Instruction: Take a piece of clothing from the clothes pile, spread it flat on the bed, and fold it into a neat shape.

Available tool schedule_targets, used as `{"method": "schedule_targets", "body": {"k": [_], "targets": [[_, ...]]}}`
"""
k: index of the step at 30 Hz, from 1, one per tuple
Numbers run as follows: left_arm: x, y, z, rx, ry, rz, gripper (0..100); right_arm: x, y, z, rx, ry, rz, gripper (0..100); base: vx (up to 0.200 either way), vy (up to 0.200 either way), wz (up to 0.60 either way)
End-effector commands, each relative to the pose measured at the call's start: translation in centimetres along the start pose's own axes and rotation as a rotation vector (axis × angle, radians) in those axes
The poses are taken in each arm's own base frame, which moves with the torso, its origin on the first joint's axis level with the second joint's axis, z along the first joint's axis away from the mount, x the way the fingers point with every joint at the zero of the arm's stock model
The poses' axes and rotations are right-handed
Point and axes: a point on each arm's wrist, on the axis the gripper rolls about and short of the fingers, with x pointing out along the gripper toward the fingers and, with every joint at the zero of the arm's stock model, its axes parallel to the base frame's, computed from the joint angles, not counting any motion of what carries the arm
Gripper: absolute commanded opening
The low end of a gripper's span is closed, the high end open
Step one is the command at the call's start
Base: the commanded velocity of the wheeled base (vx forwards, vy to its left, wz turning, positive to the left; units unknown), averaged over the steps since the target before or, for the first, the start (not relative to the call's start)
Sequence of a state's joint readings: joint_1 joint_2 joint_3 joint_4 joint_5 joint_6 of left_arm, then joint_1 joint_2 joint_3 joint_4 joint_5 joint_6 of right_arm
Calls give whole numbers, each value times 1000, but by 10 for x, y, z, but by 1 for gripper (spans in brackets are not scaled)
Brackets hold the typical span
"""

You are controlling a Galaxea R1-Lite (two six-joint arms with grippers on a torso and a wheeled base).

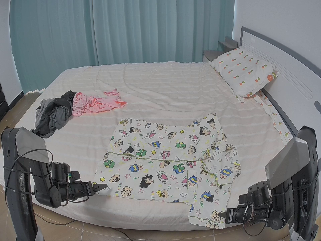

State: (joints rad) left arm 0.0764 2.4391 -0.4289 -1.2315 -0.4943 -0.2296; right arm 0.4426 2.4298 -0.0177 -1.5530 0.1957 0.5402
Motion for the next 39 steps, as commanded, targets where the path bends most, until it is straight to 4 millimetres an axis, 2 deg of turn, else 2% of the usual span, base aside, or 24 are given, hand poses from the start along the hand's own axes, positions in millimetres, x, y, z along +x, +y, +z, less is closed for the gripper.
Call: {"method": "schedule_targets", "body": {"k": [1, 17, 30, 39], "targets": [[7, 3, 18, 39, -38, -23, 100, -2, -1, -3, 1, 10, -6, 0, 0, 0, 0], [19, -10, 17, 110, -23, -55, 100, -2, -2, -2, 3, 6, -9, 0, 0, 0, 0], [18, -6, 6, 196, 47, 35, 100, -1, -3, -3, 4, 11, -12, 0, 0, 0, 0], [25, -13, 3, 233, 54, 68, 100, 0, -1, -2, 0, 6, -5, 0, 0, 0, 0]]}}
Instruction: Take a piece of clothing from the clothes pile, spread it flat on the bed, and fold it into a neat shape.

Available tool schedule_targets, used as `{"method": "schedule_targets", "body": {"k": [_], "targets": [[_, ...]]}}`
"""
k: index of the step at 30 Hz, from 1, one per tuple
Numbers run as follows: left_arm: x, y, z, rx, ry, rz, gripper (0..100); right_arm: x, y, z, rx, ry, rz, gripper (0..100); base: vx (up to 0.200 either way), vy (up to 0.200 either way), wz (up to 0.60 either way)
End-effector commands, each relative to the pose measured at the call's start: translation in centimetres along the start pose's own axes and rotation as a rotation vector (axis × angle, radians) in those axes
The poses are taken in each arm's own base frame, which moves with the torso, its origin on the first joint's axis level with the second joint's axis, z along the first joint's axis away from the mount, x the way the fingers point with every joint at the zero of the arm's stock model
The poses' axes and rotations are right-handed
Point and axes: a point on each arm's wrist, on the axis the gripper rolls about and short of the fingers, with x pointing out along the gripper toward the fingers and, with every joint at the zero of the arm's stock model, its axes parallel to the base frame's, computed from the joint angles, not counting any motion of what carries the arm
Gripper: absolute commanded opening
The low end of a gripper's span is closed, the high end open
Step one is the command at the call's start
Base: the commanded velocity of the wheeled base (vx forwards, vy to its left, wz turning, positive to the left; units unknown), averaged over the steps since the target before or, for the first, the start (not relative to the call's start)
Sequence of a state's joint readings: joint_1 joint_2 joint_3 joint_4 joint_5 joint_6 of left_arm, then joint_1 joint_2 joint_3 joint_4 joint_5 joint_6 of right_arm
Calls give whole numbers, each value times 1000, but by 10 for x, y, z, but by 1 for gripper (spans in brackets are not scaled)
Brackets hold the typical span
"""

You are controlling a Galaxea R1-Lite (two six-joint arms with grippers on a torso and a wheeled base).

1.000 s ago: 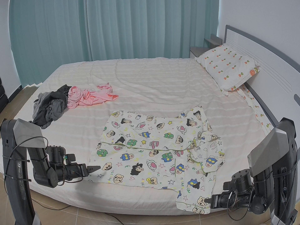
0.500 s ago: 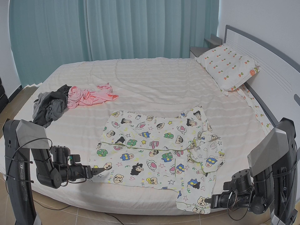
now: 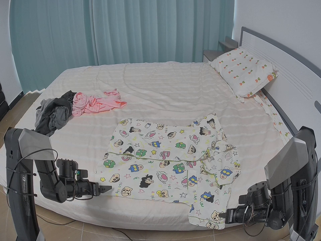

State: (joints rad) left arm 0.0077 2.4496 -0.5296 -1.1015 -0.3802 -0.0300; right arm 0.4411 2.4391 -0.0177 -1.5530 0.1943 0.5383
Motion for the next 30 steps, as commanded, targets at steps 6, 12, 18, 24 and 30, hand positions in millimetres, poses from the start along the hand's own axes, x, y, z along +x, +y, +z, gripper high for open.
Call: {"method": "schedule_targets", "body": {"k": [6, 12, 18, 24, 30], "targets": [[6, -9, 1, 21, 11, -19, 100, -1, 1, 0, -3, -4, 5, 0, 0, 0, 0], [8, -11, 2, 24, 17, -23, 100, -1, 0, 0, -1, -3, 3, 0, 0, 0, 0], [8, -11, 1, 22, 17, -23, 0, -2, 0, -1, 0, 0, 1, 0, 0, 0, 0], [2, -11, -1, 12, 24, -17, 0, -3, -1, -1, 2, -2, -7, 0, 0, 0, 0], [-16, -17, -2, 8, 26, -16, 0, -5, 1, 0, 0, -13, -10, 0, 0, 0, 0]]}}
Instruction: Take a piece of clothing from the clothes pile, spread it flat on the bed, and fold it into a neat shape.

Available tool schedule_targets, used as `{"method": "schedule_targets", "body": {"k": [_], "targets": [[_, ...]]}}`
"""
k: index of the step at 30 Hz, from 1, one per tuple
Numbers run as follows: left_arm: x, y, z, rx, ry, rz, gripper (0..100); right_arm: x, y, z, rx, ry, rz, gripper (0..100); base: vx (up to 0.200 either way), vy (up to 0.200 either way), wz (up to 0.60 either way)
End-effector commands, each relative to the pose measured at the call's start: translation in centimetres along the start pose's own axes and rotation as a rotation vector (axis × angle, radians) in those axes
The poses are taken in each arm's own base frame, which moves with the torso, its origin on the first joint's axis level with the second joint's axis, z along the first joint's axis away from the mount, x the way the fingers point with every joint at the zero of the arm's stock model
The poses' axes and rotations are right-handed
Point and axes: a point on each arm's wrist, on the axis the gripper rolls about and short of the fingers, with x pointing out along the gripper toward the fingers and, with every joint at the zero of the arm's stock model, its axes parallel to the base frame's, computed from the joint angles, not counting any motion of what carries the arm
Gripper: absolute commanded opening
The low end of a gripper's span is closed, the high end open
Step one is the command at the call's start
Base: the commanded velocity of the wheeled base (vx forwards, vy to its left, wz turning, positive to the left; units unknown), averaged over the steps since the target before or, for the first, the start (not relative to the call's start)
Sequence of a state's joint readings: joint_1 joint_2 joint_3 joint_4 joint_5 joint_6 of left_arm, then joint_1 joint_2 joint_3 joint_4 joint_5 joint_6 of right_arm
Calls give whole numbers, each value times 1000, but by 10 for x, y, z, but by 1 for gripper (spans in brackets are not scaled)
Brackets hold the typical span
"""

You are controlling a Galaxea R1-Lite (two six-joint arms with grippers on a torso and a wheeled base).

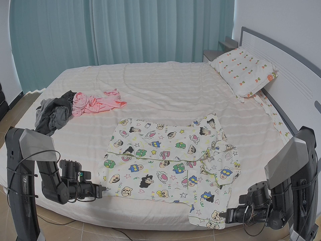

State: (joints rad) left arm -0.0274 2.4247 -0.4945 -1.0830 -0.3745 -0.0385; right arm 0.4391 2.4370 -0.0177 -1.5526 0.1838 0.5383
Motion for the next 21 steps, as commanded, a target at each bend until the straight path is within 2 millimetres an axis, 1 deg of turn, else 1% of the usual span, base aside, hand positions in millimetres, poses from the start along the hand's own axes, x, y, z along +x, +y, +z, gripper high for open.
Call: {"method": "schedule_targets", "body": {"k": [1, 7, 12, 19, 21], "targets": [[-12, -4, 3, 1, -13, 2, 0, -5, 1, 0, -2, -10, 1, 0, 0, 0, 0], [-20, 0, 3, -14, -19, 16, 0, -6, 2, 2, -2, -24, -1, 0, 0, 0, 0], [-29, 3, 1, -31, -19, 32, 0, -8, 2, 0, -1, 5, -15, 0, 0, 0, 0], [-39, -1, -12, -39, 24, 33, 0, -16, 2, -2, 8, 55, -36, 0, 0, 0, 0], [-39, -2, -12, -39, 26, 32, 0, -16, 1, -3, 10, 56, -38, 0, 0, 0, 0]]}}
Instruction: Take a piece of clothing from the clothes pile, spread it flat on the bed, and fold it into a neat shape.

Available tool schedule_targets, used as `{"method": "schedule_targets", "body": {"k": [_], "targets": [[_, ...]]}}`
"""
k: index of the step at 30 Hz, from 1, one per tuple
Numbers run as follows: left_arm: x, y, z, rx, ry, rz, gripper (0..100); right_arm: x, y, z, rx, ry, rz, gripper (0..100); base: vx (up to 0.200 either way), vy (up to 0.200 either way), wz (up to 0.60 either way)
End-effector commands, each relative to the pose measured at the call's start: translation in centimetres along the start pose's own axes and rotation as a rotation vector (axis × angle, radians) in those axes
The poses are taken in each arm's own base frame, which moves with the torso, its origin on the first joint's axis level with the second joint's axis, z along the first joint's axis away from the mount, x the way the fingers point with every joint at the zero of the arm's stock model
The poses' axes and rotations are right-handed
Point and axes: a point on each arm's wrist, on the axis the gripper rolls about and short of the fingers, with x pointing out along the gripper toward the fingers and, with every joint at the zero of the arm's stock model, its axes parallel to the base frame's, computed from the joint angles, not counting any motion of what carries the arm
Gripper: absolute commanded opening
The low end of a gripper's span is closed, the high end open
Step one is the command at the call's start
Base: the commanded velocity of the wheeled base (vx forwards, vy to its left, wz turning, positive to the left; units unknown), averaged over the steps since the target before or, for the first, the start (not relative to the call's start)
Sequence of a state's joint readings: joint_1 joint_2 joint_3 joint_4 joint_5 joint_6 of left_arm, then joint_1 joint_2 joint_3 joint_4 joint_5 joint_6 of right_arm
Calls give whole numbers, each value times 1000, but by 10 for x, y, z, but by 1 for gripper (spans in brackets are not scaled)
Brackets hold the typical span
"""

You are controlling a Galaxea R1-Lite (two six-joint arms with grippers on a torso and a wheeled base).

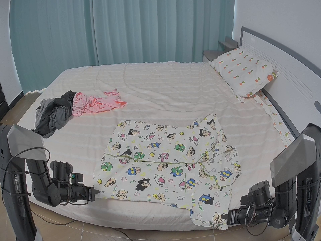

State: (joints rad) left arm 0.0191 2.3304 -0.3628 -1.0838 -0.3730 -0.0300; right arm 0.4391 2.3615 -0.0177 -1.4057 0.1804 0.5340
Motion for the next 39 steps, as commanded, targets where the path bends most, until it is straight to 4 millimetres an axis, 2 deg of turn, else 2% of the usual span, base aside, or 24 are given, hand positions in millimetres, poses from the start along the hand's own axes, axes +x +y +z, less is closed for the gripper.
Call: {"method": "schedule_targets", "body": {"k": [1, 15, 22, 26, 31, 39], "targets": [[-6, -2, -4, -4, 11, 1, 0, -10, 1, 0, 3, 7, -1, 0, 0, 0, 0], [-22, -8, -26, -33, 88, 6, 0, -18, 0, -7, -7, 81, -39, 0, 0, 0, 0], [-24, -8, -28, -37, 99, 7, 0, -24, 2, -8, -16, 105, -41, 0, 0, 0, 0], [-22, -7, -25, -41, 87, 7, 0, -27, 4, -4, -13, 91, 12, 0, 0, 0, 0], [-22, -7, -24, -39, 74, 10, 0, -16, -2, -5, -2, 85, 4, 0, 0, 0, 0], [-23, -5, -25, -43, 66, 14, 0, 13, -14, -4, 1, -8, 0, 0, 0, 0, 0]]}}
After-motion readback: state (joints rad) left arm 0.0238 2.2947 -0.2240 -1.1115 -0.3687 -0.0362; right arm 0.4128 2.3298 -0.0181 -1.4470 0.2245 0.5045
